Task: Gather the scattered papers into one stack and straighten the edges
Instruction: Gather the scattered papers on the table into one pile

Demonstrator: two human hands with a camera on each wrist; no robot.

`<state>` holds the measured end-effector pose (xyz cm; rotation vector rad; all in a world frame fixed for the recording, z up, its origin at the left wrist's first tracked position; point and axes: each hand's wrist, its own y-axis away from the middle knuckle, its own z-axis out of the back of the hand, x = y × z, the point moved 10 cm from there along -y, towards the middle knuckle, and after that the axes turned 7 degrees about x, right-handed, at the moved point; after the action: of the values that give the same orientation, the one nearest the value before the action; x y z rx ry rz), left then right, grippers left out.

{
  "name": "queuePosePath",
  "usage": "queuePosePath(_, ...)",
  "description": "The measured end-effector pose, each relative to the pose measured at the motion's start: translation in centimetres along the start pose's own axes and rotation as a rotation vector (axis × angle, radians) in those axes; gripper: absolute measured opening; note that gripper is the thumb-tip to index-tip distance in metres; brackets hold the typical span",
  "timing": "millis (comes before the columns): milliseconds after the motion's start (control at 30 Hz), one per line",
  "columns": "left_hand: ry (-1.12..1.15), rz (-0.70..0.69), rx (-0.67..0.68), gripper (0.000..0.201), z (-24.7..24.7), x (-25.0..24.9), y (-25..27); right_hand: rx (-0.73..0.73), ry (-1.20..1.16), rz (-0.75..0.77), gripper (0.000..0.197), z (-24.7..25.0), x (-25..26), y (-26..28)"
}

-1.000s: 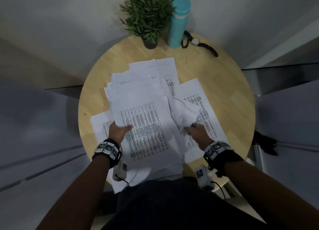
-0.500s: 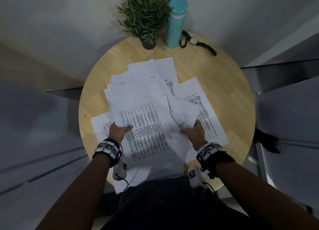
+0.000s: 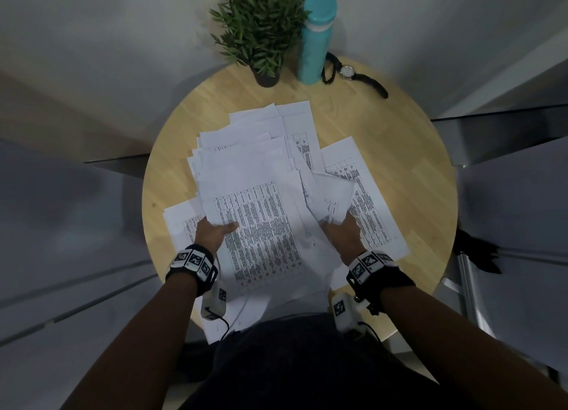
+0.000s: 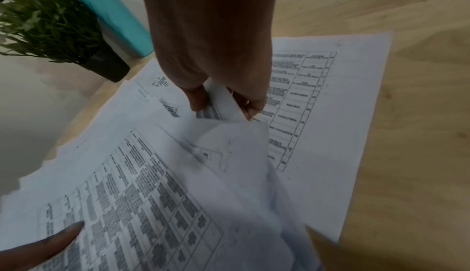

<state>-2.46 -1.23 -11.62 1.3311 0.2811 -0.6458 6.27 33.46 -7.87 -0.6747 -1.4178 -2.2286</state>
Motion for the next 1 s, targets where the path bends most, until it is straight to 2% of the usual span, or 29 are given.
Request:
queuePosePath(67, -0.005, -0.006, 0.011, 0.107, 0.0, -0.2, 0.1, 0.035, 0.031, 0.001, 0.029, 0.3, 0.0, -0.2)
queuePosePath(133, -0.037, -0.028, 0.017, 0.101, 0.0, -0.6, 0.2, 0.014, 0.133, 0.002, 0.025, 1.9, 0.3, -0.5)
queuePosePath(200, -0.093, -0.053, 0.019, 0.096, 0.1, -1.0, 0.4, -0.054, 0.291, 0.098, 0.032, 4.3, 2.1, -0.6)
queuePosePath(267, -0.127, -0.078, 0.037, 0.092, 0.1, -1.2, 0.3, -0.116, 0.355, 0.261, 0.041, 6.8, 4.9, 0.1)
queuePosePath(300, -0.140, -0.083, 0.045, 0.088, 0.0, -1.4, 0.5, -0.133, 0.278, 0.302, 0.047, 8.3, 5.7, 0.3)
queuePosePath(367, -0.154, -0.091, 0.033, 0.086, 0.0, -1.8, 0.7, -0.157, 0.001, 0.278, 0.065, 10.9, 5.1, -0.5)
queuePosePath(433, -0.151, -0.097, 0.039, 0.088, -0.2, -1.9, 0.7, -0.084, -0.223, 0.099, 0.078, 11.6, 2.2, -2.2)
queuePosePath(467, -0.153, -0.100, 0.035, 0.088, -0.2, -2.0, 0.8, 0.031, -0.252, 0.026, 0.069, 10.4, 0.9, -2.8)
queuePosePath(500, -0.160, -0.103, 0.034, 0.087, -0.3, -2.1, 0.9, 0.136, -0.222, -0.007, 0.047, 9.0, -0.1, -3.1)
queuePosePath(533, -0.161, -0.096, 0.030, 0.085, -0.4, -2.0, 0.8, 0.176, -0.109, -0.003, 0.023, 8.1, -0.5, -3.2)
queuePosePath(567, -0.152, -0.097, 0.029, 0.083, -0.4, -2.0, 0.8, 0.155, 0.029, 0.035, 0.019, 7.9, -0.4, -3.3)
queuePosePath(600, -0.159, -0.090, 0.024, 0.081, -0.3, -2.1, 1.1, 0.111, 0.190, 0.077, 0.025, 7.9, -0.1, -3.2)
queuePosePath(667, -0.161, -0.084, 0.032, 0.081, -0.3, -2.2, 1.5, -0.033, 0.430, 0.160, 0.025, 8.9, 1.0, -2.9)
queuePosePath(733, -0.162, -0.101, 0.056, 0.083, -0.5, -2.6, 1.6, -0.192, 0.549, 0.222, 0.029, 10.7, 2.6, -2.2)
queuePosePath(833, -0.192, -0.114, 0.055, 0.075, -0.6, -2.9, 1.6, -0.369, 0.649, 0.257, 0.034, 13.4, 5.0, -1.0)
queuePosePath(933, -0.203, -0.116, 0.049, 0.068, -0.4, -3.0, 1.7, -0.390, 0.647, 0.339, 0.026, 14.8, 6.1, -1.1)
queuePosePath(1000, -0.203, -0.128, 0.054, 0.070, -0.4, -3.2, 1.8, -0.300, 0.564, 0.320, 0.019, 15.0, 5.9, -2.0)
